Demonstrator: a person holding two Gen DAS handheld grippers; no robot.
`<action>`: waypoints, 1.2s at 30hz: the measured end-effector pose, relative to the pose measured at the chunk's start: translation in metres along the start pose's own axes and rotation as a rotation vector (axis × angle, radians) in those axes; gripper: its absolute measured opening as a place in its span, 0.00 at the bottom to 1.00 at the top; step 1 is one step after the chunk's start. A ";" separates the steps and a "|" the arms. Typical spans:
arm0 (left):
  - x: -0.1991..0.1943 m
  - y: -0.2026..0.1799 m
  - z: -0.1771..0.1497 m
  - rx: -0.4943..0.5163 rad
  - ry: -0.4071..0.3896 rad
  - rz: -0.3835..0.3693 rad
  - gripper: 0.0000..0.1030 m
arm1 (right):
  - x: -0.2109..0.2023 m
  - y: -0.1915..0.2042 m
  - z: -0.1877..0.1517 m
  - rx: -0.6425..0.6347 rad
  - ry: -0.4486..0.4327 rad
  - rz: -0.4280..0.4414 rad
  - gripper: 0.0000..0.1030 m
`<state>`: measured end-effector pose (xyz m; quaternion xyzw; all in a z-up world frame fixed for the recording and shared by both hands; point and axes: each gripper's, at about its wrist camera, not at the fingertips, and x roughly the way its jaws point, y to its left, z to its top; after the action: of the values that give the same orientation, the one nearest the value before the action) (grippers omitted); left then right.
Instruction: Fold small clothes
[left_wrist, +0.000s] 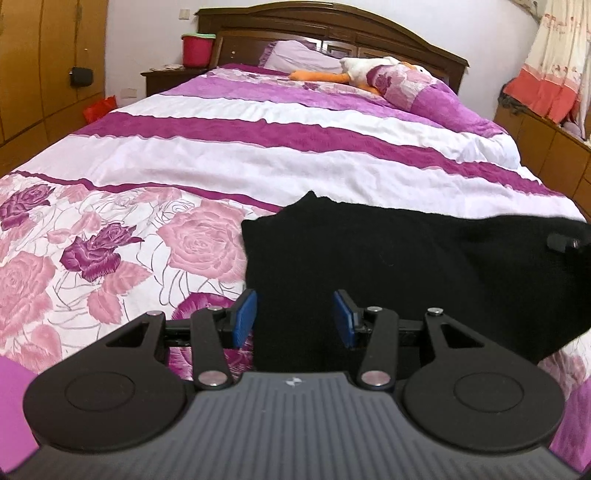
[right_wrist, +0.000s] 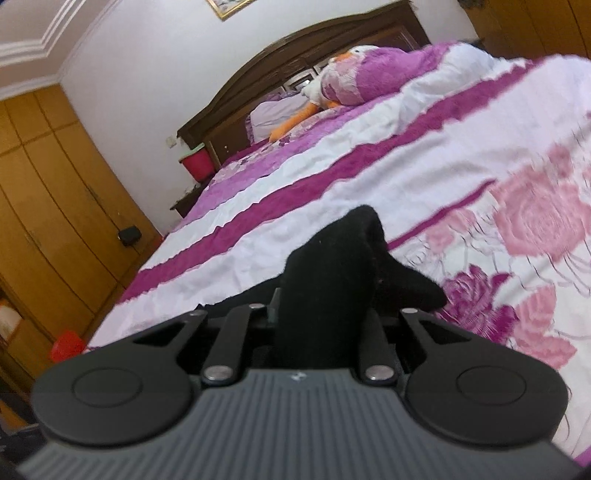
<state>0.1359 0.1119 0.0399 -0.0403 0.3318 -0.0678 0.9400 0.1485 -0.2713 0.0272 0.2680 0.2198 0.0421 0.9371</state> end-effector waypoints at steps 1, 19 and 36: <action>0.001 0.003 0.000 0.010 0.003 -0.002 0.50 | 0.002 0.006 0.001 -0.015 0.000 -0.008 0.20; -0.028 0.066 0.003 -0.091 -0.089 -0.010 0.50 | 0.045 0.147 -0.026 -0.401 0.028 -0.012 0.20; -0.010 0.092 -0.008 -0.157 -0.070 -0.007 0.50 | 0.081 0.196 -0.105 -0.531 0.175 0.129 0.41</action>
<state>0.1323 0.2041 0.0294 -0.1173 0.3028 -0.0434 0.9448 0.1830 -0.0376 0.0180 0.0221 0.2638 0.1807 0.9472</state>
